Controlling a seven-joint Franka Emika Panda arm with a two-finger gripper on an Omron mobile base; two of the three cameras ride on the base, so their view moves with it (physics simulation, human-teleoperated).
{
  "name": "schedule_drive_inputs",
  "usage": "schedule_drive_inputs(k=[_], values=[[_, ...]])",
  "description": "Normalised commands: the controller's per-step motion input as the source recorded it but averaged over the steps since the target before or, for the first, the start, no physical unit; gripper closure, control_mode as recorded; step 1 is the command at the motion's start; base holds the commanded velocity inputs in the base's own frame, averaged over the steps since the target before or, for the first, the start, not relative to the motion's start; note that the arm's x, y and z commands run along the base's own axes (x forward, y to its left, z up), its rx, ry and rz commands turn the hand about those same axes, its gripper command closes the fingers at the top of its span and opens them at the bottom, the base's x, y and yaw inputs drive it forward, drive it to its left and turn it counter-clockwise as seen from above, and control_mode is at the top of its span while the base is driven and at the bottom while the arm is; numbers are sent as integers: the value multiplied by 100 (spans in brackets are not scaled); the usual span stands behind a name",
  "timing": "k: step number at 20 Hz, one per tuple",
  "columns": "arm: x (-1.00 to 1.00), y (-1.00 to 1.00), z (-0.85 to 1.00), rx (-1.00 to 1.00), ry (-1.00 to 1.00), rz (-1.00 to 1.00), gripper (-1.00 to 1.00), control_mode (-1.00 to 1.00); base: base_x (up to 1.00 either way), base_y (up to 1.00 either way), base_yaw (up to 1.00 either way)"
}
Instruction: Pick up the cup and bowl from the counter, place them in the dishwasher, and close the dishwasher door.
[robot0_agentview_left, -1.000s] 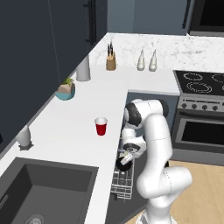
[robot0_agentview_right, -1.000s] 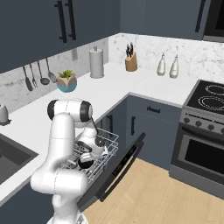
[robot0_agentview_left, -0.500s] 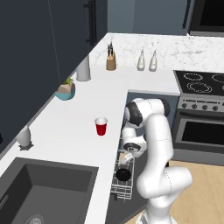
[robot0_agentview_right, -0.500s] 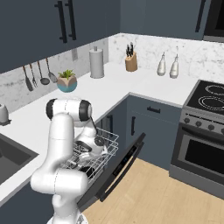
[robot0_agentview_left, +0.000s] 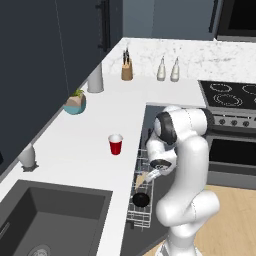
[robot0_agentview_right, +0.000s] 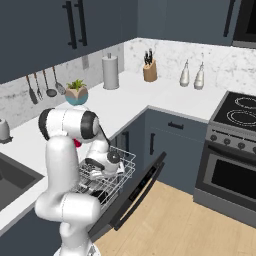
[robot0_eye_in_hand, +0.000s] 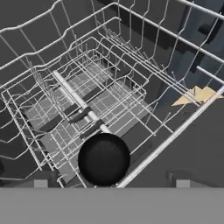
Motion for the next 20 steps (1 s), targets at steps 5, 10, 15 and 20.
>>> schedule_drive_inputs(k=[5,10,15,20], values=[[-16,-45,100,5,0,-8,-100,-100,0,0,0],[-6,-35,100,5,2,-11,-100,-100,0,0,0],[0,-26,100,5,21,-17,-100,-100,0,0,0],[0,-29,100,5,26,-18,-100,-100,0,0,0]])
